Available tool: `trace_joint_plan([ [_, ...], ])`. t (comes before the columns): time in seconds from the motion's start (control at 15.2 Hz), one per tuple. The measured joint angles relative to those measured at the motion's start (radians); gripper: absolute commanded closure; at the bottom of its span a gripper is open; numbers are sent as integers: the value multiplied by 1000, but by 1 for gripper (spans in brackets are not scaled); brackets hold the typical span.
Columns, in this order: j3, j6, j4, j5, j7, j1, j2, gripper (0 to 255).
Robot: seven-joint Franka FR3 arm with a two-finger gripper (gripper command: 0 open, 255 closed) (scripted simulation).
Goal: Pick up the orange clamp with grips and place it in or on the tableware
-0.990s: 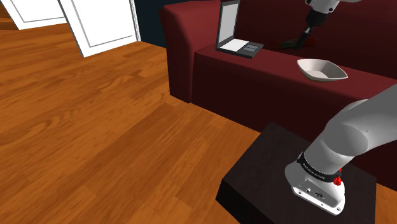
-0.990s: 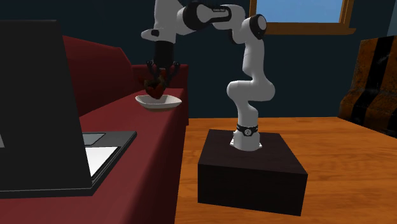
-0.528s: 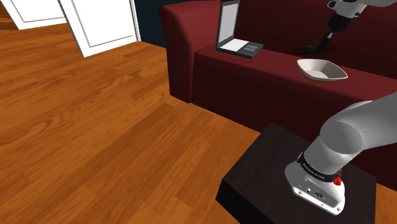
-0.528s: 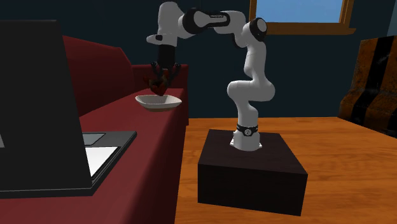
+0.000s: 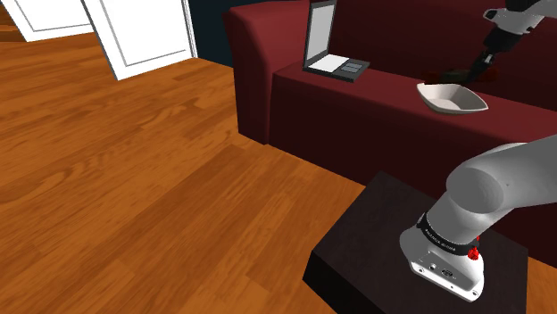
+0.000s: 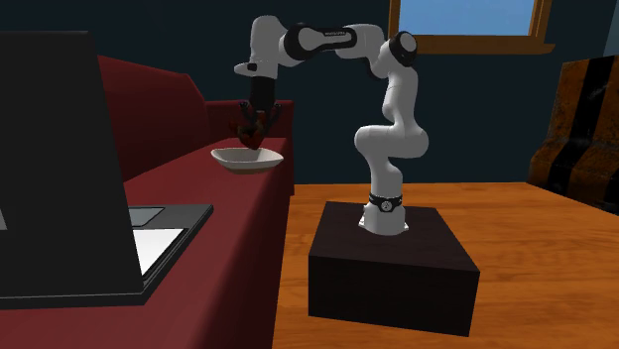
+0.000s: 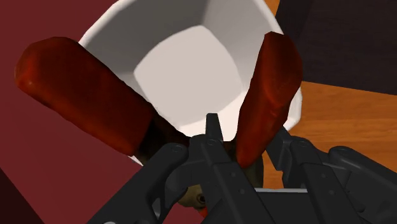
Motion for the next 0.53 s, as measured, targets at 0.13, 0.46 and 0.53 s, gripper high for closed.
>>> trace_joint_plan([
  [0.13, -11, 25, -24, -6, -4, -3, 0, 255],
  [0.46, -33, 88, -82, -19, -6, -7, 4, 255],
  [0.53, -36, 105, -98, -22, -5, -8, 5, 255],
])
